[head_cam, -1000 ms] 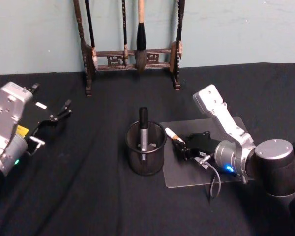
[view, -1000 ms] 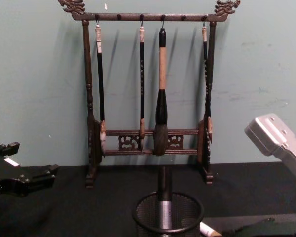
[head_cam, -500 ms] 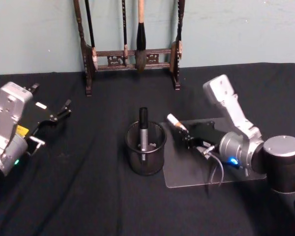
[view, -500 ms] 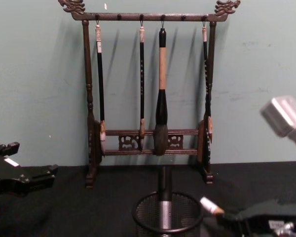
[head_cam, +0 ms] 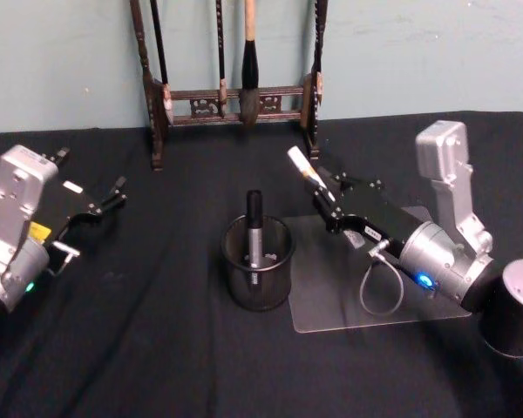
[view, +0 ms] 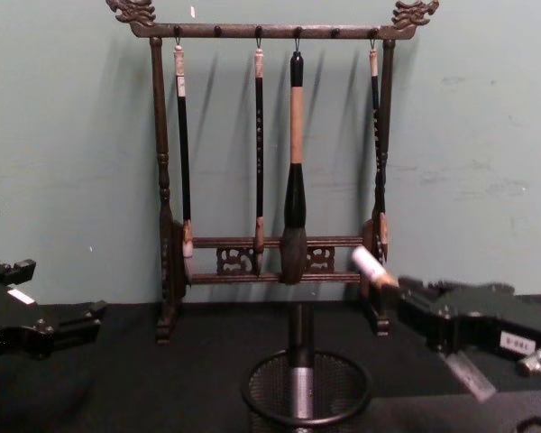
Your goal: Pick up the water-based marker from the table and place it into the pen holder.
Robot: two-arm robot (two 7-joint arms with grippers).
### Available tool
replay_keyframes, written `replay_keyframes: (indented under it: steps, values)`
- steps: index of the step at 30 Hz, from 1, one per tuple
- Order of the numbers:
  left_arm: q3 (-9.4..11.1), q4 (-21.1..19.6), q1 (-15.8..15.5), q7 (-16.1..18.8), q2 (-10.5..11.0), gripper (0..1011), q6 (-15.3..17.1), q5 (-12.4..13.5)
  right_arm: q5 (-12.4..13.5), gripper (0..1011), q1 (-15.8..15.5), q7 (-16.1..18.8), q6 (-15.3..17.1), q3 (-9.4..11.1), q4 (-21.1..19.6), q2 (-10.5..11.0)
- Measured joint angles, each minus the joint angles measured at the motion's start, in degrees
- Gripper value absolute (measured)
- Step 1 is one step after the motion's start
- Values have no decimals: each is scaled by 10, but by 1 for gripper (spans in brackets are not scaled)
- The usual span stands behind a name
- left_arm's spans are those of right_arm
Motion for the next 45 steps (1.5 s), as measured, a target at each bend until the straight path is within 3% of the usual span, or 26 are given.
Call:
replay_keyframes:
  steps: [5,15,24,36,45]
  values:
    - [0,0,0,0,0,1001,0,0,20,179,-4,31,-92,-5,13,-7]
    - [0,0,0,0,0,1001,0,0,52,178,7,68,-186,-25,44,-27]
    - [0,0,0,0,0,1001,0,0,63,179,25,80,-218,-46,85,-51]
    - [0,0,0,0,0,1001,0,0,60,178,50,88,-230,-69,132,-75]
    - [0,0,0,0,0,1001,0,0,56,179,56,88,-229,-77,145,-80]
